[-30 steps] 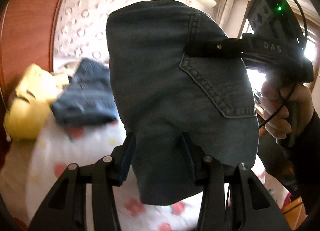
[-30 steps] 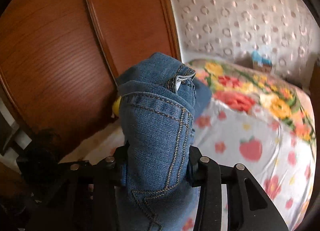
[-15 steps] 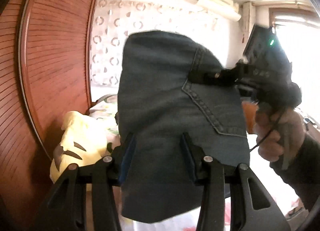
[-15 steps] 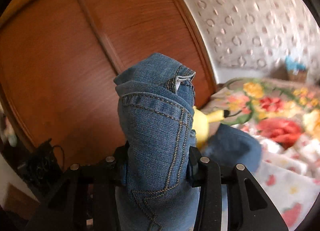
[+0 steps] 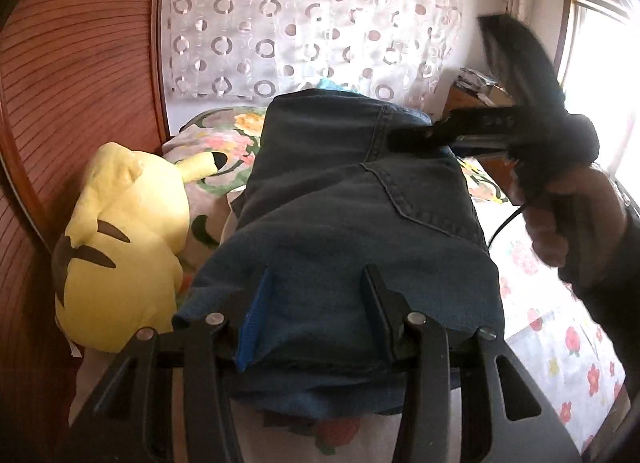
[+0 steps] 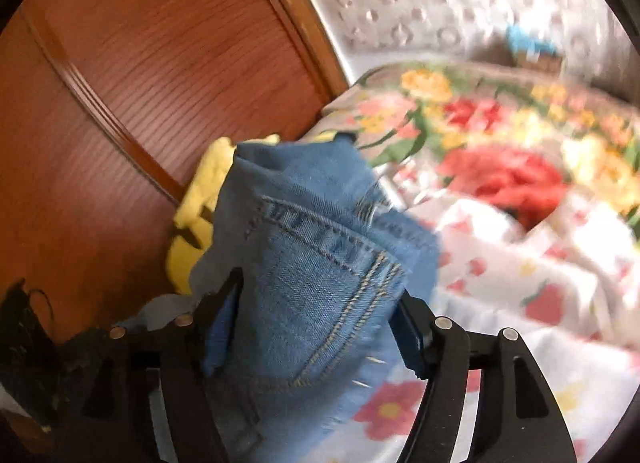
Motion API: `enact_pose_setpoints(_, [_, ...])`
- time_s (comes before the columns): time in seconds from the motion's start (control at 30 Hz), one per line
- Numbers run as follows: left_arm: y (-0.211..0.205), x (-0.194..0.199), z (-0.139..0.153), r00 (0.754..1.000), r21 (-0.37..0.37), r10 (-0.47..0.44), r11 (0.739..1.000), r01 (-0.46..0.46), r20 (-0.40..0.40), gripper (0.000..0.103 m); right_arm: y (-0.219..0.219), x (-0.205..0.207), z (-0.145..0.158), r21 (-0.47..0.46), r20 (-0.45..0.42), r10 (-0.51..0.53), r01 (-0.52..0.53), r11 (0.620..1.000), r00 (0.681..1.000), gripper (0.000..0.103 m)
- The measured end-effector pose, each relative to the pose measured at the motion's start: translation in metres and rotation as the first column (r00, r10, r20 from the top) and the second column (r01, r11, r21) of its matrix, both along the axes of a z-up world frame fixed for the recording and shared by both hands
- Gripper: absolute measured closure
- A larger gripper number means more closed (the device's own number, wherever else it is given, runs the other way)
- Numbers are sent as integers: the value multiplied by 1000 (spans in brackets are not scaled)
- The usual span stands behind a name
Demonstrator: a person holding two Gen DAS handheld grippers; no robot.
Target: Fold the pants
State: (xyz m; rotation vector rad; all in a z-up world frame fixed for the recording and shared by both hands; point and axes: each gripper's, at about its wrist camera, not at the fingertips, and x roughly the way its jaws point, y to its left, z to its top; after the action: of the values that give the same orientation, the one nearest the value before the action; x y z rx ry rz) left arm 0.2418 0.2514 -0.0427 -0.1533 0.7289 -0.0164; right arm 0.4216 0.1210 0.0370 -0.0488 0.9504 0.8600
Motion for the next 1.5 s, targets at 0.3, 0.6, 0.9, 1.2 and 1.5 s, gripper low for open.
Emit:
enact_pose_setpoints(0.3, [-9, -4, 11, 1000, 22, 23, 1000, -23, 5, 58, 7, -30, 14, -114, 187, 42, -21, 993, 981, 72])
enact_pose_setpoints(0.6, [-34, -41, 45, 997, 48, -8, 999, 4, 72, 51, -31, -73, 32, -82, 256, -29, 51, 995, 966, 72])
enact_pose_setpoints(0.9, [-92, -97, 91, 983, 78, -83, 994, 71, 162, 45, -128, -195, 86, 43, 340, -103, 94, 995, 935, 72])
enact_pose_setpoints(1.2, [-140, -148, 126, 963, 159, -106, 985, 68, 246, 45, -202, -271, 103, 75, 411, -210, 197, 978, 887, 70])
enact_pose_setpoints(1.5, [-180, -185, 137, 951, 166, -143, 981, 99, 273, 44, -255, -326, 122, 136, 465, -317, 286, 948, 827, 46])
